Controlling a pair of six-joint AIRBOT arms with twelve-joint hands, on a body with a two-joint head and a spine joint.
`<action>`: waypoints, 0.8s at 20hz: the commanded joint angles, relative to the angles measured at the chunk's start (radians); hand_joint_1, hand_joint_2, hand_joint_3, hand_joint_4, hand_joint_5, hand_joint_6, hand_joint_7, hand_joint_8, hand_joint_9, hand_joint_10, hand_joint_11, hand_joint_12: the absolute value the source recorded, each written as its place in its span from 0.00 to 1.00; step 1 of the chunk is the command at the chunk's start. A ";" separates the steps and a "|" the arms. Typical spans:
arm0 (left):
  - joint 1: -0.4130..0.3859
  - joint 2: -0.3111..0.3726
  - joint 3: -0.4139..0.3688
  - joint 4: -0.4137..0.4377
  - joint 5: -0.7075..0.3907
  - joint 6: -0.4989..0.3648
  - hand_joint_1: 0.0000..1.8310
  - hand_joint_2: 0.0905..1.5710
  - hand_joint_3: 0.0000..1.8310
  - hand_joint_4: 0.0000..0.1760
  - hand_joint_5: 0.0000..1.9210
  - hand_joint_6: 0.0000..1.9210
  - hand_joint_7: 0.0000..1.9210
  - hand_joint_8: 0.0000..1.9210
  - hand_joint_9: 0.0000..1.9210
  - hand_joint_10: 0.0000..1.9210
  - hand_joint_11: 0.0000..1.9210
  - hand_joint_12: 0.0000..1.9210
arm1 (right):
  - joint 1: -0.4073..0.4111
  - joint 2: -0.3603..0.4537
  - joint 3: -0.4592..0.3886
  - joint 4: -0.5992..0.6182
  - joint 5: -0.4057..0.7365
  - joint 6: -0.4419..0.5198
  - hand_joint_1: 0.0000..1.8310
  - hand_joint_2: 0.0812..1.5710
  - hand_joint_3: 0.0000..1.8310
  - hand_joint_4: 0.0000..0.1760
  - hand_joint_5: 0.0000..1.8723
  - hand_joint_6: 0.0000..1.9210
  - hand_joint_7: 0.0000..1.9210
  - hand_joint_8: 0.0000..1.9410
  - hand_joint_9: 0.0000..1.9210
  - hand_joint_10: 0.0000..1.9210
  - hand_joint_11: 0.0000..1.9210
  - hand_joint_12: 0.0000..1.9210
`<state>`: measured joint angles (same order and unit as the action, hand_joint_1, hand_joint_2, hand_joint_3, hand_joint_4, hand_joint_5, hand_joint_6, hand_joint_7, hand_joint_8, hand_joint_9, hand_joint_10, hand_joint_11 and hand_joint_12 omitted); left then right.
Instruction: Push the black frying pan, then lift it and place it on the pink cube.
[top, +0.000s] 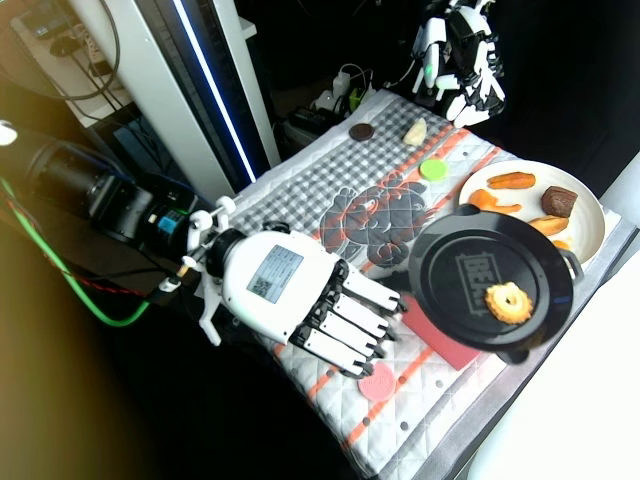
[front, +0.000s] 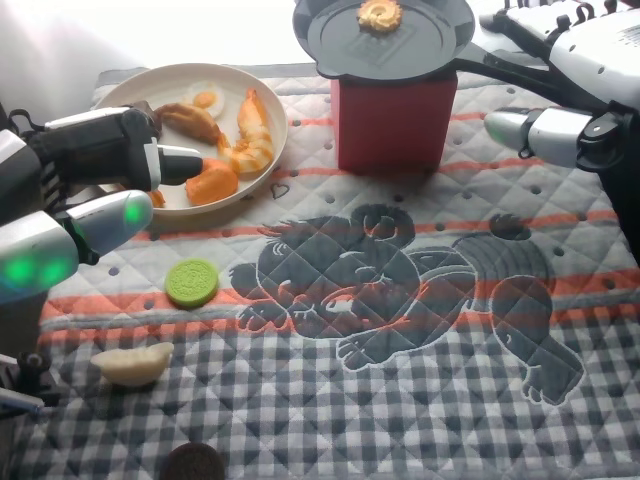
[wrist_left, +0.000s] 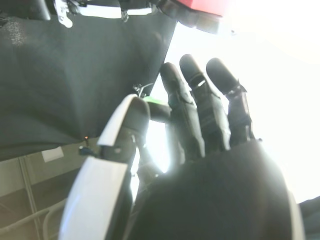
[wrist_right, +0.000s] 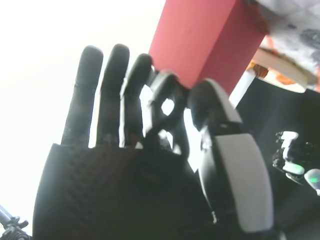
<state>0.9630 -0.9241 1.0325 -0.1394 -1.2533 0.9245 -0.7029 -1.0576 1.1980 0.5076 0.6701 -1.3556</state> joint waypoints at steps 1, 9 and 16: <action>-0.005 0.006 -0.001 -0.009 -0.128 -0.009 0.47 0.92 0.00 0.00 0.23 0.92 0.38 0.00 0.22 0.32 0.00 0.82 | 0.006 0.006 0.001 -0.020 0.123 0.001 0.26 0.76 0.00 0.37 0.00 0.00 0.07 0.01 0.08 0.13 0.00 0.57; 0.003 0.007 -0.003 -0.019 -0.137 -0.009 0.50 0.91 0.00 0.00 0.23 0.91 0.38 0.01 0.22 0.26 0.00 0.82 | -0.019 0.043 -0.040 -0.020 0.150 0.000 0.34 0.71 0.00 0.77 0.00 0.00 0.00 0.00 0.00 0.00 0.00 0.19; 0.015 0.017 -0.014 -0.028 -0.144 -0.009 0.49 0.90 0.00 0.00 0.24 0.90 0.36 0.00 0.24 0.15 0.00 0.72 | -0.089 0.207 -0.225 -0.090 0.353 0.000 0.16 0.73 0.00 0.98 0.00 0.00 0.00 0.00 0.00 0.00 0.00 0.02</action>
<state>0.9836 -0.9161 1.0168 -0.1616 -1.2682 0.9249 -0.8055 -0.8421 0.9615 0.4358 0.8837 -1.3582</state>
